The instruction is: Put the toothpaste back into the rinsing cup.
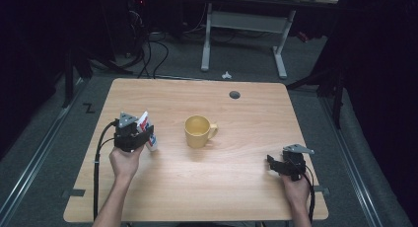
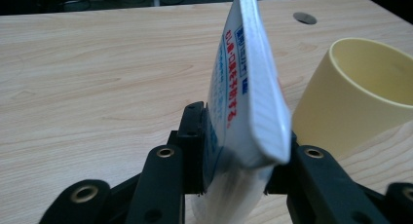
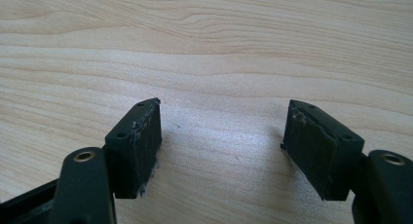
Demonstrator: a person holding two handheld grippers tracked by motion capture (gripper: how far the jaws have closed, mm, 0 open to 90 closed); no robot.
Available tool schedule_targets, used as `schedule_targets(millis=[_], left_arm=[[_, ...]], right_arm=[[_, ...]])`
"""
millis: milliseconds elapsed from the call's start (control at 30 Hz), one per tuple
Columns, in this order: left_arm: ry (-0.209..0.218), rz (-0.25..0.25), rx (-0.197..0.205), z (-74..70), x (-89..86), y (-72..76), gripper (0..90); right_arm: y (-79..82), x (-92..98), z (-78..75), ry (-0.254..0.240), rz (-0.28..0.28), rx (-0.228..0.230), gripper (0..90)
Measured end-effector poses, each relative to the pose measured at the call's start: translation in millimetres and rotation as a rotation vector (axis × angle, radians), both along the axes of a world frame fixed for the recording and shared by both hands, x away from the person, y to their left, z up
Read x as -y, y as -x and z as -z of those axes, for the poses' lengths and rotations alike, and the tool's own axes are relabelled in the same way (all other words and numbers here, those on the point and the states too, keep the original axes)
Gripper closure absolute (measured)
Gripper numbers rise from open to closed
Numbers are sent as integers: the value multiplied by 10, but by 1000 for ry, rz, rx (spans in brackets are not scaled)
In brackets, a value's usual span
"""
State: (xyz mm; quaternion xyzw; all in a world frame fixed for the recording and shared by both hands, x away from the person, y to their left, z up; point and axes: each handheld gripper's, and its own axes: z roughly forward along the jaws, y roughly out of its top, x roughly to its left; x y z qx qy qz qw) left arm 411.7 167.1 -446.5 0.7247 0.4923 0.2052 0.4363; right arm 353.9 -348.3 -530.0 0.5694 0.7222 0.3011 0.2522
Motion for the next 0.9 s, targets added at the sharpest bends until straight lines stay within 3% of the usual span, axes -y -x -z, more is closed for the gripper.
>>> schedule_targets(millis=[133,400,900], left_arm=[[-24,19,5,-44,47,-1,682],[-30,53,31,-133,137,-1,682],[4,98,32,-269,240,4,681]], right_arm=[[0,0,0,0,0,0,301],[1,0,0,-1,0,0,300],[1,0,0,-1,0,0,300]])
